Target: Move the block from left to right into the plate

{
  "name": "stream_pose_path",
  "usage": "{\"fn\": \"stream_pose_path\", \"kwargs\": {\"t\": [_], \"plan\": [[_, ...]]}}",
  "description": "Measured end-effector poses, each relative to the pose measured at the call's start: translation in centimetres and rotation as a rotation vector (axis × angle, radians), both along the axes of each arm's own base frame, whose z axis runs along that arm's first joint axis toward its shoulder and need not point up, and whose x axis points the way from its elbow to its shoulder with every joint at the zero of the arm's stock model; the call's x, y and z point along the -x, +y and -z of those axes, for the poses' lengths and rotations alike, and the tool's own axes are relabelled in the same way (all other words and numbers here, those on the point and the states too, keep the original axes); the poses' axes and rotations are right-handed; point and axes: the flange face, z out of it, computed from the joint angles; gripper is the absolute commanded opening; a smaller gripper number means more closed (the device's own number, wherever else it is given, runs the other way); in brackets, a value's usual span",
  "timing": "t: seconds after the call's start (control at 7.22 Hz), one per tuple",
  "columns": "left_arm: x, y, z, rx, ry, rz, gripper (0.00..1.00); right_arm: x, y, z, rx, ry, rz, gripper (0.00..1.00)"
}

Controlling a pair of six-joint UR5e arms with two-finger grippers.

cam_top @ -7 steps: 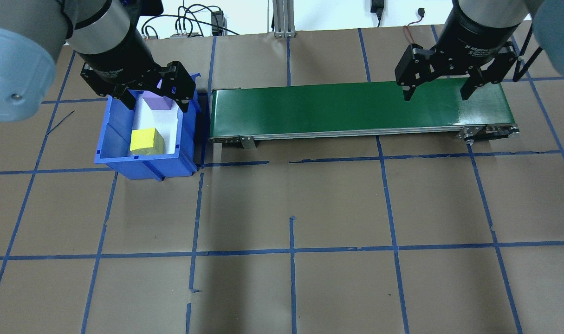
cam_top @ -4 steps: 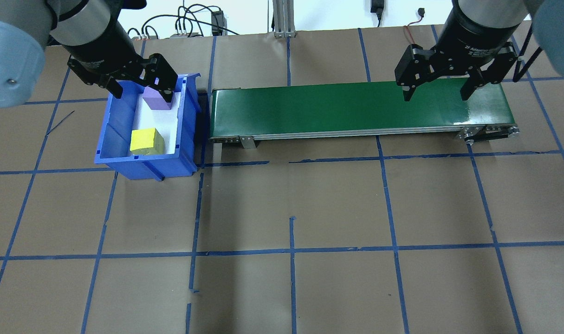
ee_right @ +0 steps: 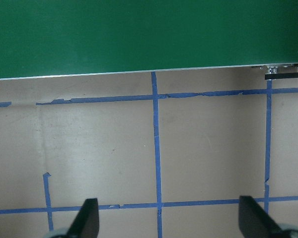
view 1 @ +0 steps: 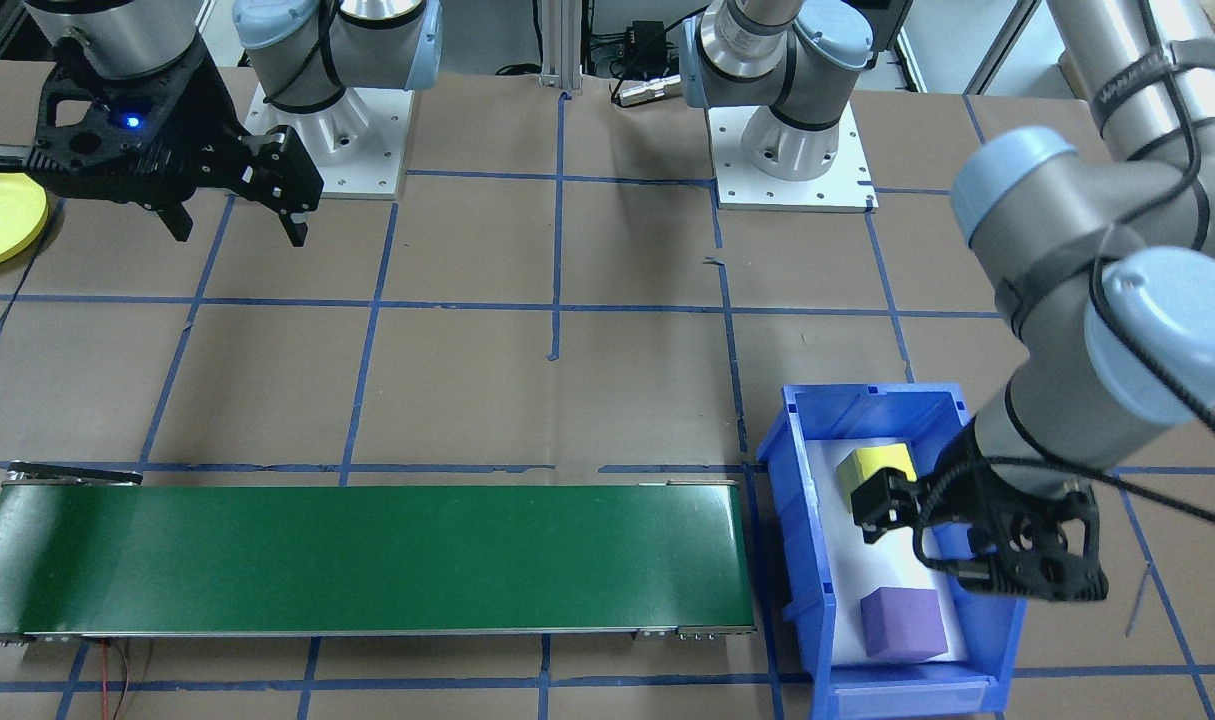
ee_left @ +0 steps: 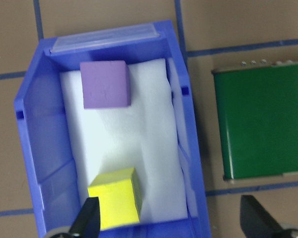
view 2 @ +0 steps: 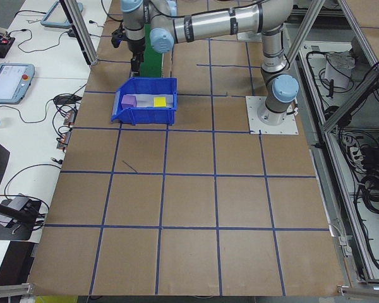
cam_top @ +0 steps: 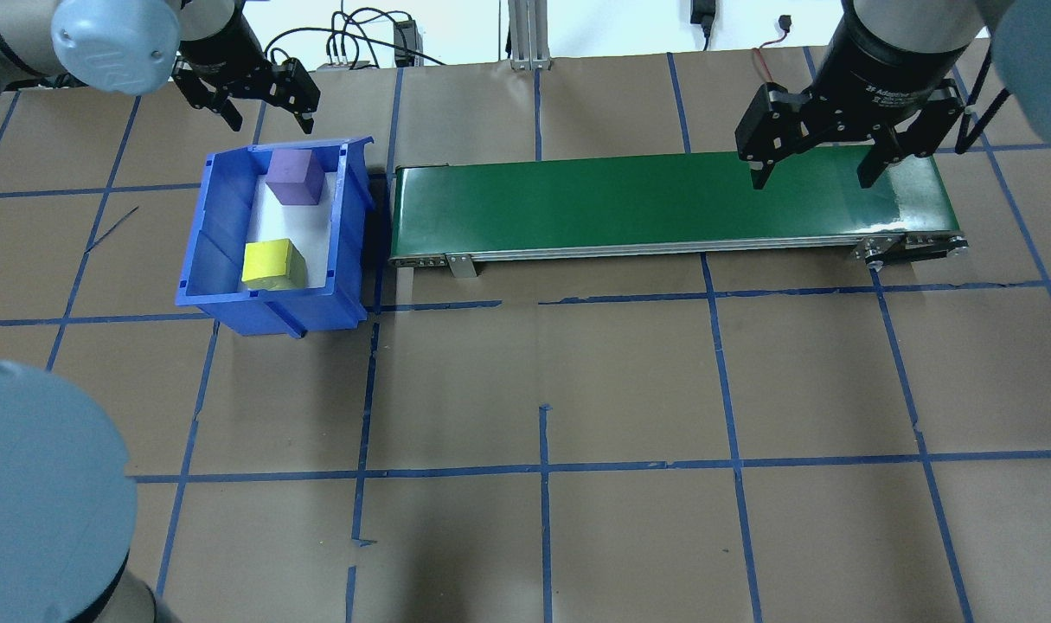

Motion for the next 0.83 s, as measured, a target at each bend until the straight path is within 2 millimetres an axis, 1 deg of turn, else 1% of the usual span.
{"fn": "stream_pose_path", "kwargs": {"t": [0.14, 0.28, 0.42, 0.69, 0.83], "plan": [[-0.8, -2.2, 3.4, 0.009, -0.001, 0.005, 1.00, 0.0, 0.0, 0.0, 0.000, 0.000, 0.001, 1.00], [-1.2, -3.4, 6.5, 0.008, -0.002, 0.007, 1.00, 0.0, 0.0, 0.0, 0.000, -0.001, 0.001, 1.00], [-1.6, -3.8, 9.0, 0.005, -0.003, 0.006, 1.00, 0.0, 0.0, 0.0, 0.000, -0.001, 0.001, 1.00], [-3.1, -3.5, 11.8, -0.011, 0.002, -0.012, 1.00, 0.0, 0.0, 0.0, 0.000, -0.001, 0.001, 1.00], [-3.4, -3.2, 13.3, -0.007, 0.005, -0.012, 0.89, 0.0, 0.0, 0.0, 0.000, -0.001, 0.001, 1.00]]}}
